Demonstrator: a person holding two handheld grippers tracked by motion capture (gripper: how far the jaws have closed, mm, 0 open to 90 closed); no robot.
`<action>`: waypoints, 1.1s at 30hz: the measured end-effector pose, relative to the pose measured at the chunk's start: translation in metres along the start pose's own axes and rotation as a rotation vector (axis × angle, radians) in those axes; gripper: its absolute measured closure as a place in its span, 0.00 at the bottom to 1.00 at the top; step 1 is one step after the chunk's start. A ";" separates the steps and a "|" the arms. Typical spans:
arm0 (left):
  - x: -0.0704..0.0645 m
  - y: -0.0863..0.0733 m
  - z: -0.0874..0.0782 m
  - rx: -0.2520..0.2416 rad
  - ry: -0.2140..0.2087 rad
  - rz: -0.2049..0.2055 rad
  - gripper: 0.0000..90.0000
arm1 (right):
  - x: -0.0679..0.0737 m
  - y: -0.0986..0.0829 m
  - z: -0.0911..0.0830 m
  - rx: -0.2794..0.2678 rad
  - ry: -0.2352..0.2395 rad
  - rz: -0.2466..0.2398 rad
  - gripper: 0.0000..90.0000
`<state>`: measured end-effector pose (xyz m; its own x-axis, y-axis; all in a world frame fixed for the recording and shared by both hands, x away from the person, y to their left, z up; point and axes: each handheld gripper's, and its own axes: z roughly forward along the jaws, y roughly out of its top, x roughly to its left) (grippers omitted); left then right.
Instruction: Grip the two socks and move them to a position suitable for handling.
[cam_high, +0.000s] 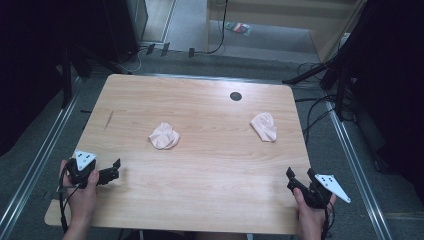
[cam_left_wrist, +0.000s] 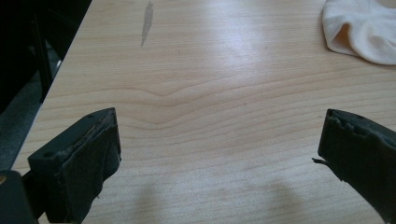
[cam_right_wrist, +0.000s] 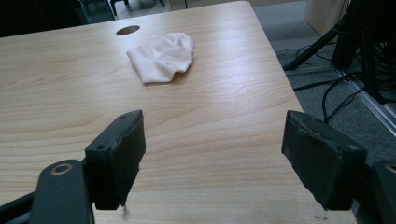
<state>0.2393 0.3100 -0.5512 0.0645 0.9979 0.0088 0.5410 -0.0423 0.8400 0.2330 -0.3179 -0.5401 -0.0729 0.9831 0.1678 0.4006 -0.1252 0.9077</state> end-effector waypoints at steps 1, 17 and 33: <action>0.001 0.000 0.000 0.002 -0.003 -0.001 0.00 | 0.000 0.000 0.000 0.000 -0.002 0.000 0.25; -0.003 0.001 0.001 0.005 0.006 0.011 0.00 | 0.035 0.006 -0.001 -0.003 0.040 -0.052 0.31; -0.083 0.034 0.022 0.036 -0.265 0.086 0.16 | 0.063 0.020 0.006 0.015 0.047 -0.047 0.35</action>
<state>0.2707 0.2247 -0.5358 0.3259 0.9430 -0.0673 0.5530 -0.1324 0.8226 0.2420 -0.2577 -0.5138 -0.1347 0.9804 0.1436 0.4098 -0.0769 0.9089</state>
